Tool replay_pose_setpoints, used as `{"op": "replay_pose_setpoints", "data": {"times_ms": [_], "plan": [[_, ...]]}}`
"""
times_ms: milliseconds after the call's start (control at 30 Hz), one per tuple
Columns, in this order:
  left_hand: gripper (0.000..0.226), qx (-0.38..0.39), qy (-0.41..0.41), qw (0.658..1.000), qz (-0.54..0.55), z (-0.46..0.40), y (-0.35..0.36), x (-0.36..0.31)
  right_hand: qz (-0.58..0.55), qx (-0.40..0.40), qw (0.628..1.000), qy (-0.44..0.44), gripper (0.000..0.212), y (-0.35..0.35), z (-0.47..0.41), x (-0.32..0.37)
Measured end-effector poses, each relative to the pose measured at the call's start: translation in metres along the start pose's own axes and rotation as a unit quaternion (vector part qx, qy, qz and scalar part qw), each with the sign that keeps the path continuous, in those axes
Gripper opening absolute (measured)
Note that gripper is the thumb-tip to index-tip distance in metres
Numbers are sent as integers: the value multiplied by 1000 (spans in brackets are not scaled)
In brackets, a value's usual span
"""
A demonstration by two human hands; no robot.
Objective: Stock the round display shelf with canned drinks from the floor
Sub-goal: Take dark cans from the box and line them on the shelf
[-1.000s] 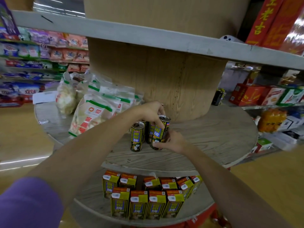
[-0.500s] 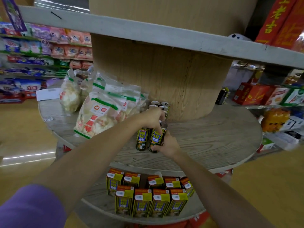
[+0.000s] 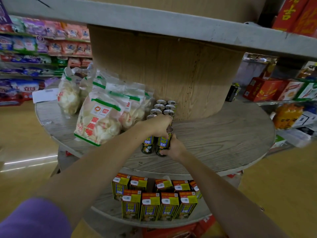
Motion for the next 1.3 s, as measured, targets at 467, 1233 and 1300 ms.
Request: {"op": "replay_pose_setpoints", "data": {"times_ms": [467,1233,1300], "plan": [[48,-13,8,1000,19,-4,3,2,8,0,1000,-5,68,-2,-6,-4],[10,240,99,938,229,-99,183,-264,-39,-144,968,203,10,-180,139,-274],[6,274,135,934,185,-99,216,-305,-49,-136,961,236,7,-185,160,-312]]}}
Point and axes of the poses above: each hand's wrist, its own z-axis away from the middle knuckle, its own y-axis out of the palm, x = y × z, the point moved 7 cm from there along -z, towards the middle knuckle, and after that the axes turned 2 degrees about -x, right-handed, at the moved point
